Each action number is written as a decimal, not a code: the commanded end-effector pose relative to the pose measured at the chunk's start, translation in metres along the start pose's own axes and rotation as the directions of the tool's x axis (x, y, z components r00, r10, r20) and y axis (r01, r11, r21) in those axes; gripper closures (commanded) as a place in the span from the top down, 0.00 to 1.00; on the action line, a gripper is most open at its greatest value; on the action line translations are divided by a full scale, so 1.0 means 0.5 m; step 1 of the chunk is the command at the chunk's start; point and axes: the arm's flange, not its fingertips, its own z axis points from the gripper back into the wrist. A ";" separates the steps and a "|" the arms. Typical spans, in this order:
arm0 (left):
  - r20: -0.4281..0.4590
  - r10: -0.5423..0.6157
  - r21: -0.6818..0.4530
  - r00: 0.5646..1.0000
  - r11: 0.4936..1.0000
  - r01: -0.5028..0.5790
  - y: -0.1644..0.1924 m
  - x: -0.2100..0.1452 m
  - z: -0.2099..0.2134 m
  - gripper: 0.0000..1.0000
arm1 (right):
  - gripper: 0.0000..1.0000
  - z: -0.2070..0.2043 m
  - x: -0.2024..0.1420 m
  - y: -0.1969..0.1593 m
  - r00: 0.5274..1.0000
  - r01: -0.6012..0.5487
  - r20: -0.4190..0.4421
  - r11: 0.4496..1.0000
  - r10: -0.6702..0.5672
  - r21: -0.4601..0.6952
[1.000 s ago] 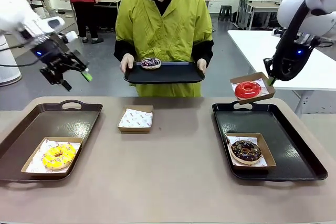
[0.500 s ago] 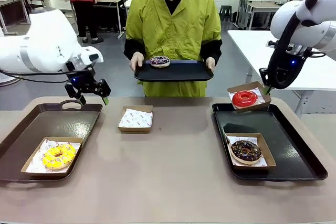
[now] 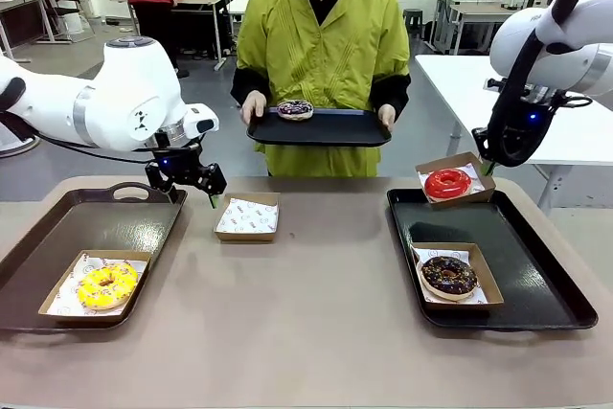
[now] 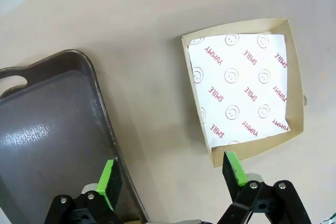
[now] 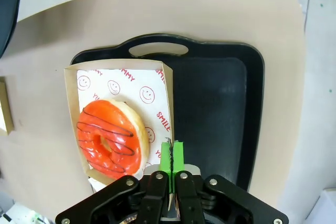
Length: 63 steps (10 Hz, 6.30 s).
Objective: Individually package the donuts and arrange them on the tray.
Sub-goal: Place the picked Paper togo box on the Handle tray while simultaneously picking up another Paper togo box from the table with the other hand.
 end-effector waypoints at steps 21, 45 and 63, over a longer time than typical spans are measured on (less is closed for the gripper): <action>-0.065 0.078 0.096 0.995 0.993 -0.071 -0.089 0.115 -0.085 1.00 | 0.01 -0.076 0.017 -0.029 0.990 0.080 -0.110 0.991 -0.092 -0.106; -0.133 0.126 0.079 0.983 0.990 -0.116 -0.072 0.123 -0.130 0.00 | 1.00 -0.123 0.031 -0.049 0.984 0.092 -0.143 0.993 -0.102 -0.075; -0.059 0.161 0.068 0.985 0.985 -0.157 -0.184 0.226 0.176 0.00 | 1.00 0.065 -0.383 -0.420 0.981 -0.041 0.133 0.522 -0.140 0.852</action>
